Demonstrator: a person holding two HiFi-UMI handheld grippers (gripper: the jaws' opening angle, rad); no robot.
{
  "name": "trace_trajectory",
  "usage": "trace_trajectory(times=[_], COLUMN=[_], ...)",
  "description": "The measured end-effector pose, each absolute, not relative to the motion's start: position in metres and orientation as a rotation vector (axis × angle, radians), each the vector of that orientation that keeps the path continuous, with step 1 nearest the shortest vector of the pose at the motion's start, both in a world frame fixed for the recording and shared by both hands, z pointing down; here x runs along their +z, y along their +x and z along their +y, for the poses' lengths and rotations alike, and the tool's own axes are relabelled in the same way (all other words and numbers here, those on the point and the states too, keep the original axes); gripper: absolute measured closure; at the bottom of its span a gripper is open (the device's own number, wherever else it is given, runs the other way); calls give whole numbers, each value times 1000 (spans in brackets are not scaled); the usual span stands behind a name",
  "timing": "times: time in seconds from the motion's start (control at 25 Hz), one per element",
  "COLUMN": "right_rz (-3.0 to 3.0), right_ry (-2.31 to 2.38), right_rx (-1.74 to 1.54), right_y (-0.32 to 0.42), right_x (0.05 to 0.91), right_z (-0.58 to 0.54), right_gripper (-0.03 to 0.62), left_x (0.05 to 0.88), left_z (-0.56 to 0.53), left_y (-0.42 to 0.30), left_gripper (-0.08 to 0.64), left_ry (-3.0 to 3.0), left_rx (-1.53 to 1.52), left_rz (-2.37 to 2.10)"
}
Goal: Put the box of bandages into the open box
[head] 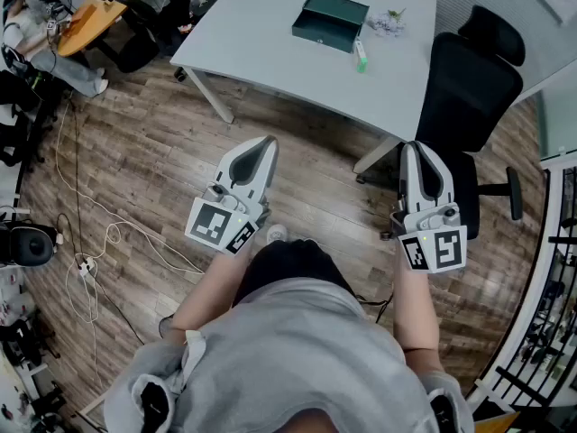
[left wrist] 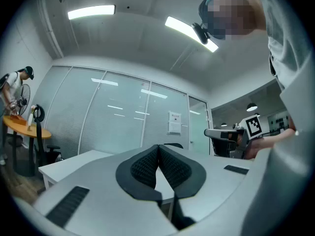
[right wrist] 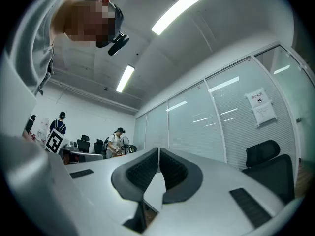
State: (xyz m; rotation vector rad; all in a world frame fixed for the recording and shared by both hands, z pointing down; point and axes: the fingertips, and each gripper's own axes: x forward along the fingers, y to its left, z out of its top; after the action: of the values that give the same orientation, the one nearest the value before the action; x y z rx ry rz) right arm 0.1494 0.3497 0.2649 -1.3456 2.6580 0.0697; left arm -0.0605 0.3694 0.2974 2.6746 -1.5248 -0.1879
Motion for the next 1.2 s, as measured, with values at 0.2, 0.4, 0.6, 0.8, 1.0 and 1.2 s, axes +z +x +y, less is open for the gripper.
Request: trace_trajectory(times=[0.2,0.4,0.6,0.8,1.0,1.2], right_rz=[2641,2631,2592,2568,2574,2579], right_ry=[-1327,-1289,-1234,-1242,-1262,-1317], right_rx=[89,85,23,24,20,37], right_y=[144,141,139,135,126,112], right_x=[262,258,251,252,256,259], right_z=[359,371,364,345,299,226], right_gripper=[541,541,540,538,538,538], left_x=[295,295,290,294,302,305], left_z=[382,395,391,371,316,236], left_y=[-53,-41,-43,-59,-76,-93], left_gripper=[541,541,541,540,540,541], left_ry=[2735,2762,2776,2767,2746,2764], left_rx=[-150,-124,-101,-99,-123,-161], left_rz=[-1536,-1511,-1524,-1543,-1540,-1505])
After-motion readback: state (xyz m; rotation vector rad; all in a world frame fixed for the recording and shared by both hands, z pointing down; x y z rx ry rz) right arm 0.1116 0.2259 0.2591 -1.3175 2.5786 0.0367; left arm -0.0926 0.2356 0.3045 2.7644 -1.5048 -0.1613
